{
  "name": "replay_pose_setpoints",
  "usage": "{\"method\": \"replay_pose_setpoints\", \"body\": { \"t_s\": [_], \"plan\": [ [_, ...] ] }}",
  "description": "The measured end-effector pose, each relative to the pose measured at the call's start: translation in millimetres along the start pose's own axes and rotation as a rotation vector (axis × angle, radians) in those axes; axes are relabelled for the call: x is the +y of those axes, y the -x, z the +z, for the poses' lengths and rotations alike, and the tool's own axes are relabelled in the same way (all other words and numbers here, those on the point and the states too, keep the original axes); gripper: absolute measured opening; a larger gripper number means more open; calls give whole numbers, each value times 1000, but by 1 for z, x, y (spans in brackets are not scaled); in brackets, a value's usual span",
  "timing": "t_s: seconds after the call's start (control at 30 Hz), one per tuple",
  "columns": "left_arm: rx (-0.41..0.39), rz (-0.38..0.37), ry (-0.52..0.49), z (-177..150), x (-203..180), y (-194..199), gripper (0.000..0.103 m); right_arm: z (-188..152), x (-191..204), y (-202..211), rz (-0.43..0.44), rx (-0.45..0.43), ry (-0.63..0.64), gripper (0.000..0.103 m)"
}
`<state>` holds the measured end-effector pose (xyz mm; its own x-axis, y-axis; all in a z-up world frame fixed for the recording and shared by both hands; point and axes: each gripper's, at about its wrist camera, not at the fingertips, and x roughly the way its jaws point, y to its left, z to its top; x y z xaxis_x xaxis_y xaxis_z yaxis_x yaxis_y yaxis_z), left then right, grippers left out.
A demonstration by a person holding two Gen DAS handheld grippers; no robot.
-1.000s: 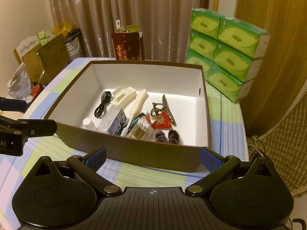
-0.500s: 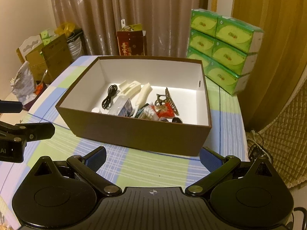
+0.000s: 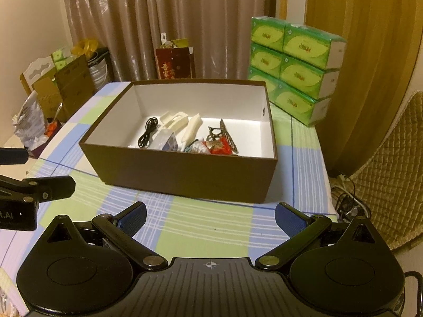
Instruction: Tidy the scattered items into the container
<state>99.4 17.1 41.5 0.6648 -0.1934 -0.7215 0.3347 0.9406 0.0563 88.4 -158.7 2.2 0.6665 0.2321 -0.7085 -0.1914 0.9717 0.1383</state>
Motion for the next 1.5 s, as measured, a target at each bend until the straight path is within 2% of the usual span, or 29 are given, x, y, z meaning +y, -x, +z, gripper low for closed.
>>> {"method": "replay_pose_setpoints", "body": {
  "t_s": [0.93, 1.5],
  "plan": [
    [61, 15, -10, -40, -21, 9, 102, -35, -2, 14, 15, 28, 0, 101],
    [60, 19, -13, -46, -28, 18, 102, -43, -1, 23, 16, 23, 2, 101]
  ]
}}
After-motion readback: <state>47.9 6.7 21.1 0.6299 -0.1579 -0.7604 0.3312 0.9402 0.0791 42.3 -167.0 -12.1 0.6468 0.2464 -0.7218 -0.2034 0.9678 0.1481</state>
